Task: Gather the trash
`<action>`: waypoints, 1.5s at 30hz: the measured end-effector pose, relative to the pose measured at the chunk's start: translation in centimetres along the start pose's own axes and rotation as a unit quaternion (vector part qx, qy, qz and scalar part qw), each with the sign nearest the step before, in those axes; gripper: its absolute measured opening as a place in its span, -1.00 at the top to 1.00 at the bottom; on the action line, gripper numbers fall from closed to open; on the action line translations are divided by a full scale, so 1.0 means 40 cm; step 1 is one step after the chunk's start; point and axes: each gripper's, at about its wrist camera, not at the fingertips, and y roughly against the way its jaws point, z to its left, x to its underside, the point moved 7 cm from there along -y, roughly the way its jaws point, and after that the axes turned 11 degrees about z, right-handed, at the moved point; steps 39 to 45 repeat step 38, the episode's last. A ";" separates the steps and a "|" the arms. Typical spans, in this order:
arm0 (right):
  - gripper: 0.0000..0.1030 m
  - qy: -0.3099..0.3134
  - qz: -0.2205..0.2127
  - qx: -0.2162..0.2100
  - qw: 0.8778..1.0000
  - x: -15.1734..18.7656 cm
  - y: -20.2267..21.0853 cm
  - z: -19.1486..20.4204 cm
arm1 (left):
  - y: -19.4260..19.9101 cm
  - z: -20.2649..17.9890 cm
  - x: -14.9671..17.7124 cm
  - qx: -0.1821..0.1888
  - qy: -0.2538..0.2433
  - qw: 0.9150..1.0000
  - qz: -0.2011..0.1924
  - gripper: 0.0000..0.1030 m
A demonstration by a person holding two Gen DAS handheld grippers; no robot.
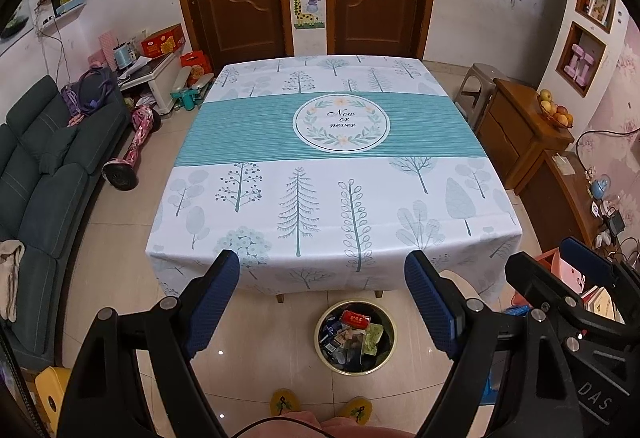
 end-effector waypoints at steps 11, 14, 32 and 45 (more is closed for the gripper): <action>-0.50 -0.001 0.000 -0.001 1.000 0.002 0.001 -0.004 | 0.001 -0.006 0.003 -0.001 -0.002 1.000 0.001 -0.62; -0.50 -0.001 0.000 -0.001 1.000 0.002 0.001 -0.004 | 0.001 -0.007 0.003 -0.001 -0.002 1.000 0.002 -0.62; -0.50 -0.010 -0.001 -0.001 1.000 0.019 0.012 -0.027 | 0.007 -0.006 0.022 -0.001 -0.010 1.000 0.004 -0.62; -0.50 -0.010 -0.001 -0.001 1.000 0.021 0.013 -0.025 | 0.005 -0.002 0.023 0.000 -0.012 1.000 0.005 -0.62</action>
